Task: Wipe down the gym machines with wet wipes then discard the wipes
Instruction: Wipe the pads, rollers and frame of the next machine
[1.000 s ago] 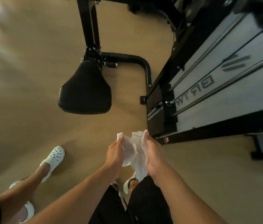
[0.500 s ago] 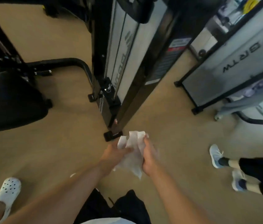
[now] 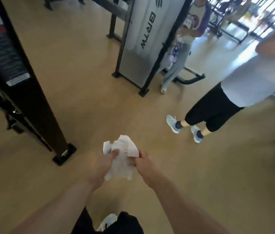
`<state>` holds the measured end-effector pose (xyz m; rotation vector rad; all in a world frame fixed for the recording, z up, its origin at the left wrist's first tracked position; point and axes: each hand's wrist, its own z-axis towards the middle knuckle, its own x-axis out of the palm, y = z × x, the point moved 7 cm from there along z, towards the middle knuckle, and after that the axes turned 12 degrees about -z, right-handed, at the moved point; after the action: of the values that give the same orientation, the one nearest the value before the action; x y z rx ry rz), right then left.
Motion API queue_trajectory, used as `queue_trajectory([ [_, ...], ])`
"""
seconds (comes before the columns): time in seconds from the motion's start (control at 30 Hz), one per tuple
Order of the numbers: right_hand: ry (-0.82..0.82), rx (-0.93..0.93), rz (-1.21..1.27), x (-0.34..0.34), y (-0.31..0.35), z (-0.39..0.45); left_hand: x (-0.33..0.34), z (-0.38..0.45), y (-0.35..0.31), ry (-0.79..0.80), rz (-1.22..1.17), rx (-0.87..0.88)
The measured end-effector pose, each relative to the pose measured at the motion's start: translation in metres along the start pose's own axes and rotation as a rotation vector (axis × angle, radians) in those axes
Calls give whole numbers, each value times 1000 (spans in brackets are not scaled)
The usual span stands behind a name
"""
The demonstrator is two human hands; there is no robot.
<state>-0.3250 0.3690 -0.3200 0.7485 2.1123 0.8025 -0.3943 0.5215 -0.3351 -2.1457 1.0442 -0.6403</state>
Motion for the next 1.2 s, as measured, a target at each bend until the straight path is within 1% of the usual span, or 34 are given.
queue_trajectory([
  [0.1,-69,7,85,-38,-12,-2,38,12,-9,58,86,-6],
  [0.17,-116,-22,183,-62,-11,-1,60,22,-17,127,126,-29],
  [0.27,-187,-25,295,-91,-14,8,93,36,-28,247,243,-6],
  [0.3,-195,-9,342,-98,-16,11,100,41,-32,263,221,11],
  [0.37,-206,39,467,-110,-23,20,112,59,-37,239,145,30],
  [0.43,-234,113,656,-122,-32,32,132,68,-50,250,161,19],
  [0.5,-254,211,793,-134,-41,45,154,79,-63,292,201,22],
  [0.57,-232,244,811,-143,-47,56,180,89,-75,361,271,54],
  [0.67,-219,221,645,-156,-57,64,220,98,-80,464,381,36],
  [0.73,-281,218,625,-167,-72,60,253,101,-74,593,463,35],
  [0.77,-315,220,645,-171,-80,55,265,101,-70,624,515,25],
  [0.83,-402,249,725,-184,-105,42,291,103,-55,642,654,-14],
  [0.9,-497,294,775,-198,-133,25,315,99,-38,628,779,-51],
  [1.0,-629,342,904,-224,-174,-2,357,86,-11,686,785,-99],
  [1.1,-786,388,1028,-258,-217,-26,404,64,12,778,760,-153],
  [1.2,-916,474,1035,-290,-266,-43,452,38,31,821,730,-220],
])
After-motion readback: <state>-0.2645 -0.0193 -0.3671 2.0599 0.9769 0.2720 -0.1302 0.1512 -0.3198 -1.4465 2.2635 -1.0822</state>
